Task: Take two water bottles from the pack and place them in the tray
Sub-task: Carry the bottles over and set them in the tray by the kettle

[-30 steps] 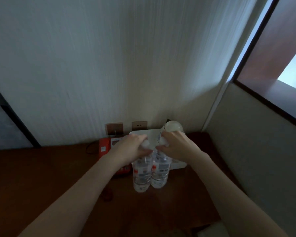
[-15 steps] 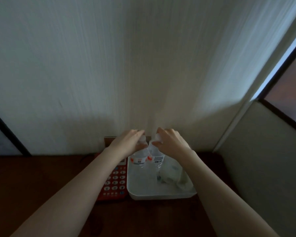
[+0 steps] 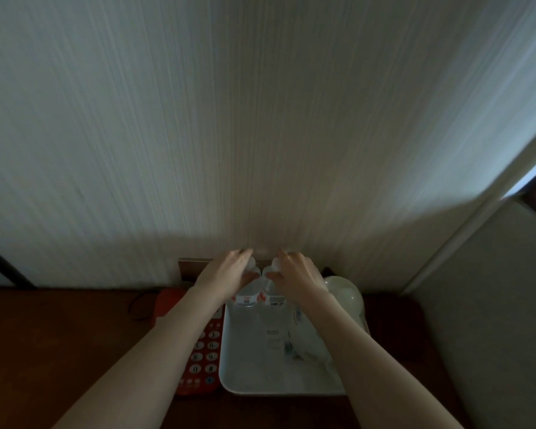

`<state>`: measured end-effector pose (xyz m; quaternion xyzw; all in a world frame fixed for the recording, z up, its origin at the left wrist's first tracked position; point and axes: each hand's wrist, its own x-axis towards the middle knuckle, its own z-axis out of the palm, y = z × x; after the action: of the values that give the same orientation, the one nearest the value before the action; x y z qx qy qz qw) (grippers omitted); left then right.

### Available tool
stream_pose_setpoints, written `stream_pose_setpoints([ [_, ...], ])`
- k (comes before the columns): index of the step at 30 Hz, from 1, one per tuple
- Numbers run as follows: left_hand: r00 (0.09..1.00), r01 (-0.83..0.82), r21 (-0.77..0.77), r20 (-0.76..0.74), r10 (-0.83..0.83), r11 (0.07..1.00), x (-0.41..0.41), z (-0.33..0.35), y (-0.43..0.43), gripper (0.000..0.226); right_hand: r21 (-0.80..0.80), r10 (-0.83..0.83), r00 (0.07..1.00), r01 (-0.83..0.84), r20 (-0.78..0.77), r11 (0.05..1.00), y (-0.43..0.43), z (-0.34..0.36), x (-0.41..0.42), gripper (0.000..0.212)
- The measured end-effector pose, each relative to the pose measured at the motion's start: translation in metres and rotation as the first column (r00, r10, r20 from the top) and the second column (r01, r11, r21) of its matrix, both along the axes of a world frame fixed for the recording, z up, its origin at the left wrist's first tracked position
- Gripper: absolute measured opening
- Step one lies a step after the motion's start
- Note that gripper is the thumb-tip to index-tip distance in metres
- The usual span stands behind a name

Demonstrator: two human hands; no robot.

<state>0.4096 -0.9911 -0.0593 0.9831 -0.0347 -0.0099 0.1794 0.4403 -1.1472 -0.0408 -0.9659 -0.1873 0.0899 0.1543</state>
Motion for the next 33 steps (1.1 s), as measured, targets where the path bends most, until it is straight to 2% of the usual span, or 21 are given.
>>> stream_pose_setpoints([
  [7, 1.0, 0.01, 0.004, 0.006, -0.01, 1.0, 0.008, -0.004, 0.002, 0.05, -0.016, 0.023, 0.999, -0.023, -0.049, 1.0, -0.002, 0.003, 0.011, 0.045],
  [10, 0.994, 0.056, 0.076, -0.095, -0.048, 0.996, 0.01, 0.001, 0.007, 0.061, -0.122, 0.104, 0.992, -0.113, -0.077, 0.986, -0.004, 0.01, 0.013, 0.056],
  [13, 0.984, 0.13, 0.178, -0.147, -0.105, 0.975, 0.015, 0.008, 0.015, 0.074, -0.243, 0.226, 0.974, -0.225, -0.024, 0.944, -0.006, 0.018, 0.017, 0.055],
  [17, 0.958, 0.276, 0.232, -0.151, -0.245, 0.933, 0.021, 0.012, 0.016, 0.054, -0.276, 0.325, 0.946, -0.316, -0.011, 0.908, -0.006, 0.016, 0.017, 0.049],
  [19, 0.957, 0.284, 0.238, -0.138, -0.257, 0.929, 0.021, 0.011, 0.014, 0.047, -0.261, 0.329, 0.944, -0.322, -0.015, 0.91, -0.006, 0.016, 0.018, 0.044],
  [24, 0.987, 0.159, 0.193, -0.03, -0.156, 0.968, 0.021, 0.01, 0.009, 0.031, -0.162, 0.188, 0.98, -0.195, -0.059, 0.967, -0.008, 0.017, 0.024, 0.026],
  [27, 0.998, 0.062, 0.152, 0.001, -0.063, 0.986, 0.019, 0.01, 0.003, 0.019, -0.092, 0.076, 0.995, -0.081, -0.059, 0.993, -0.007, 0.012, 0.026, 0.03],
  [33, 0.998, -0.066, 0.246, 0.001, 0.068, 0.967, 0.019, 0.008, -0.015, 0.019, 0.055, -0.098, 0.995, 0.097, 0.006, 0.994, 0.003, 0.004, 0.022, 0.031],
])
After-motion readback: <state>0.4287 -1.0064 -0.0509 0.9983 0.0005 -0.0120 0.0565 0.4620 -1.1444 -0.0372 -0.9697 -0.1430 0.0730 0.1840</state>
